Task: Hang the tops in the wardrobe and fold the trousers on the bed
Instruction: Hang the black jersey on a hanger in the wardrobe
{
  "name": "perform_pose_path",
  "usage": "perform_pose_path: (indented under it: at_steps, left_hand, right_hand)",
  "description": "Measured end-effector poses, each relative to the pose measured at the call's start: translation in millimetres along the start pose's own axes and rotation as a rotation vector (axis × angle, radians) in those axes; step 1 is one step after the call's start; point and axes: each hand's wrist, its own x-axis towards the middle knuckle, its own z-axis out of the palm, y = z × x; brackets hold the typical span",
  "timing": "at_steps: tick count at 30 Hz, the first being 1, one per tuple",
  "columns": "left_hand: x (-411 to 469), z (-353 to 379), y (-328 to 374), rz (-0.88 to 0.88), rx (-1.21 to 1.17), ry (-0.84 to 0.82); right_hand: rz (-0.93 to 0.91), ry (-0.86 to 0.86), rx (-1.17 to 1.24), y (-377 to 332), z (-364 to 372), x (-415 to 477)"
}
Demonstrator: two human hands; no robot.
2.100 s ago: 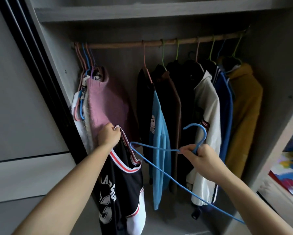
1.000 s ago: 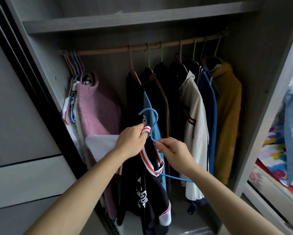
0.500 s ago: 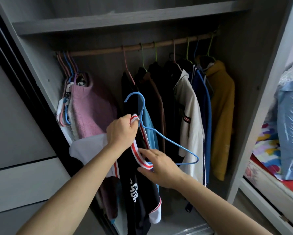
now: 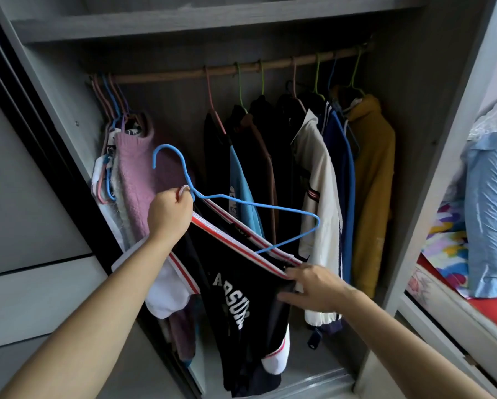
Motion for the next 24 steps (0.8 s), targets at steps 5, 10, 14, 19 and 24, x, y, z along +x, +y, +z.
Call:
perform_pose_path:
  at_steps: [5,10,14,19,24]
  left_hand:
    - [-4,-8,-14,0.125,0.274,-0.020]
    - [-19,-1,-23,0.255,0.475,-0.098]
    - [-25,10,-7,0.292,0.447,-0.143]
    - [-42,23,22,0.385,0.348,-0.174]
    - [-54,33,40,0.392,0.313,-0.186]
  right_hand:
    - [0.065,0.286,-0.033,42,-36,-21]
    - [0.034,0.364,-0.035,45,-71,-27]
    - [-0.009,0.483,-0.028,20,-87,-10]
    - [-0.127,0.498,-0.025,-16,-106,17]
    - [-0.177,0.359,-0.098,-29,-107,24]
